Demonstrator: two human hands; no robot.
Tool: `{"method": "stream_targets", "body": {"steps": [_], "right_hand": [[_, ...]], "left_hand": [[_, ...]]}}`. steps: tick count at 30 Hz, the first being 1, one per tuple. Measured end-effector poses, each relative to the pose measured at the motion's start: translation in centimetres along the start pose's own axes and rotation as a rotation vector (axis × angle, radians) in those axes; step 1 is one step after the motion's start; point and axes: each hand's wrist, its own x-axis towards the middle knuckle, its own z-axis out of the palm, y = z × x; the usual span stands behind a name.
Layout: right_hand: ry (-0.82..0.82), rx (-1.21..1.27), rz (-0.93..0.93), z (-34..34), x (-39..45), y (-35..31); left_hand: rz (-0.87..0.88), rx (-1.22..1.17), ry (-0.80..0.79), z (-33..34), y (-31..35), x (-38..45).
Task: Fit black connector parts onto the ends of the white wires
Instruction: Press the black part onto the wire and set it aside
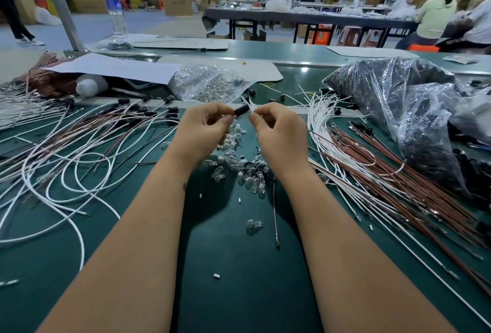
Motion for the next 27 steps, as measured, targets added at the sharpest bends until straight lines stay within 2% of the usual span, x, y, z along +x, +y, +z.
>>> {"method": "stream_targets", "body": {"steps": [5,7,13,16,18,22,27], "right_hand": [[-0.464,-0.277,-0.086,0.7,-0.6,-0.8],[-0.561,-0.387,-0.122,1.1,-0.7,-1.1],[-0.492,-0.33,-0.121,1.3,-0.7,-0.8],[-0.292,-0.068,0.055,0.9,-0.5,-0.6],[-0.216,0.112,0.184,0.4,-0.1,-0.4],[-0.222,0.338,0.275,-0.1,0.3,-0.2],[-0.173,0.519,0.321,0.1,0.3,-0.3]], "left_hand": [[-0.049,0.086,0.207,-0.7,-1.7,0.6],[-0.034,0.096,0.218,-0.6,-1.9,0.6],[-0.026,0.111,0.182,-0.4,-1.9,0.5],[-0.025,0.05,0.117,-0.3,-1.5,0.2],[-0.011,-0.016,0.077,-0.3,-1.1,0.0],[0.019,-0.112,0.05,0.2,-0.2,-0.2],[0.069,-0.068,0.085,1.1,0.2,-0.4]]}}
